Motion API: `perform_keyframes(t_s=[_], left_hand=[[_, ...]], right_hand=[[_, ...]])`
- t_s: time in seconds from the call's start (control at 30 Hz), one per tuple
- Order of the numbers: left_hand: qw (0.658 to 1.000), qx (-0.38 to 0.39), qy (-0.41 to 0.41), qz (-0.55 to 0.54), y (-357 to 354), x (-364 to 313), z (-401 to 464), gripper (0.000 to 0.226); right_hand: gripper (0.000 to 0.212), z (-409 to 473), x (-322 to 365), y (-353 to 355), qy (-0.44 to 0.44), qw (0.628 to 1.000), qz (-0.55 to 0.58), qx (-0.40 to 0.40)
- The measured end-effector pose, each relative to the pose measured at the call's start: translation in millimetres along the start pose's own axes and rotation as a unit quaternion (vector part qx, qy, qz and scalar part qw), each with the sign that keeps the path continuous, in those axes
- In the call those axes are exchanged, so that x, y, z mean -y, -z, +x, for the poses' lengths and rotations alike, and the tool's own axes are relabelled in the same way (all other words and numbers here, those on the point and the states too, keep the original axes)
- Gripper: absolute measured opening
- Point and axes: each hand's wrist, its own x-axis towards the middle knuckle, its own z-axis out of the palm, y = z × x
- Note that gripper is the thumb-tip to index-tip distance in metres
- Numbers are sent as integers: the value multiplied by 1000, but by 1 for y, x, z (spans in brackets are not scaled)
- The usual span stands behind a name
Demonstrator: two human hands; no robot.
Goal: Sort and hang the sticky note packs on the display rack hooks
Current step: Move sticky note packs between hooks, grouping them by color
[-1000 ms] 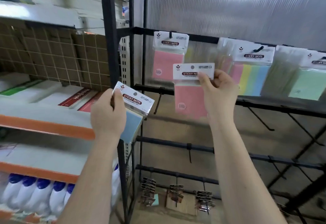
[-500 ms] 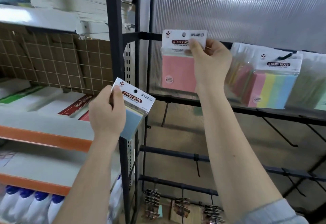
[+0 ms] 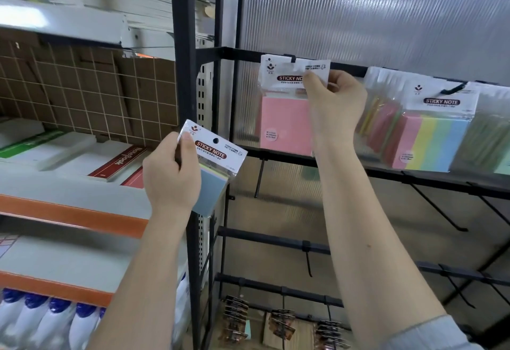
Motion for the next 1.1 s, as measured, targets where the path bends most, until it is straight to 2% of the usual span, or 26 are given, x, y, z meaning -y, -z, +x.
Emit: perform_keyframes(t_s=[0.27,0.5,0.87,1.1], left_hand=[[1000,0,-2,4,1,-3,-2,37],[1000,4,-3,7,1,-7,-4,38],[1000,1,5,6,2,-6,-4,40],[1000,4,1,6,2,-9,-3,38]], right_hand=[[19,-2,-5,1,-6,1000,13,10],[9,-3,9,1,14,999,43,18],[28,12,-7,-12,2,1000,-11,-9],[35,18,-13,-14,50,996,-75,-28]])
